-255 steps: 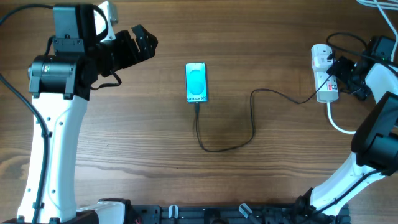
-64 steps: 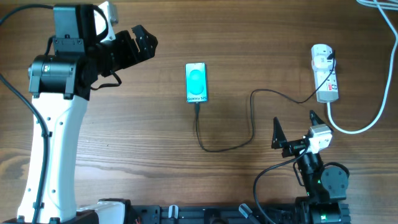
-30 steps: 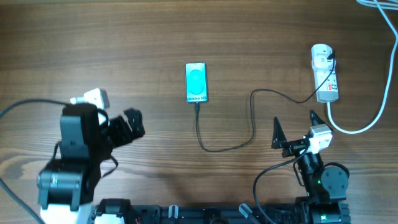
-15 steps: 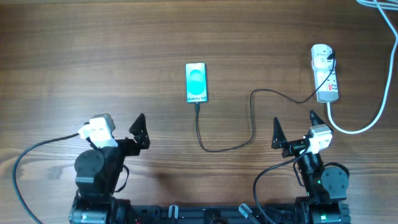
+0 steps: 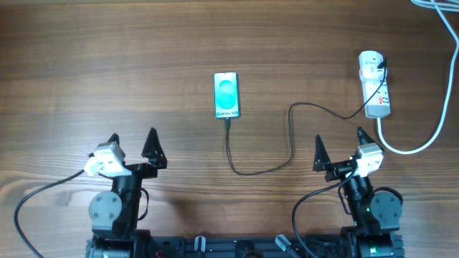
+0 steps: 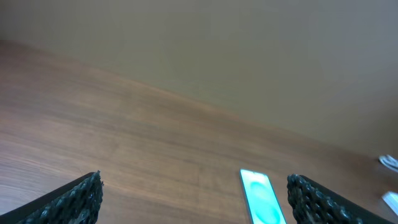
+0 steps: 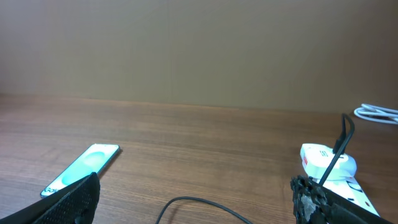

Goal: Plug charger to phone and switch on socket

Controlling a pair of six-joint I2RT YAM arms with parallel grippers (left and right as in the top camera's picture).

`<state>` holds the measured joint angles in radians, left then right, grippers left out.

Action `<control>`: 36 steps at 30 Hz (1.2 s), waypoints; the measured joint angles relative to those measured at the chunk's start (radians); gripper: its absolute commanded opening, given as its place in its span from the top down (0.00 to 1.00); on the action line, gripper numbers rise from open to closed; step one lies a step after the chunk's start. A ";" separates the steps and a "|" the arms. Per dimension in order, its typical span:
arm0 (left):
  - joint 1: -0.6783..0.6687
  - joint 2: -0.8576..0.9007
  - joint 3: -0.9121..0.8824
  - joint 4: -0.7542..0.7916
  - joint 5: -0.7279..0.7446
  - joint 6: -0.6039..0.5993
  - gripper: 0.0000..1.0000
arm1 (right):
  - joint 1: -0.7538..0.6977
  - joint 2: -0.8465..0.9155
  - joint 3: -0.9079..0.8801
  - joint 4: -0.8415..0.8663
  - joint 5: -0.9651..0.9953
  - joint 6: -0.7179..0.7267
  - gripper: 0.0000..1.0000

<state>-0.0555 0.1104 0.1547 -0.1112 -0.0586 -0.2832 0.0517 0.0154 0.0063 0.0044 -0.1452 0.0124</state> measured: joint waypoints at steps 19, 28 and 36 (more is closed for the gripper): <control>0.071 -0.097 -0.141 0.195 -0.026 0.098 0.00 | 0.000 0.000 0.000 0.000 0.000 0.000 0.00; 0.103 -0.097 -0.146 0.047 -0.022 0.153 0.00 | 0.000 0.000 0.000 0.000 0.000 0.000 0.00; 0.128 -0.097 -0.146 0.042 0.026 0.250 0.00 | 0.000 0.000 0.000 0.000 0.000 0.000 0.00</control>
<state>0.0723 0.0135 0.0086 -0.0696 -0.0322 -0.0334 0.0517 0.0154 0.0063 0.0044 -0.1452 0.0128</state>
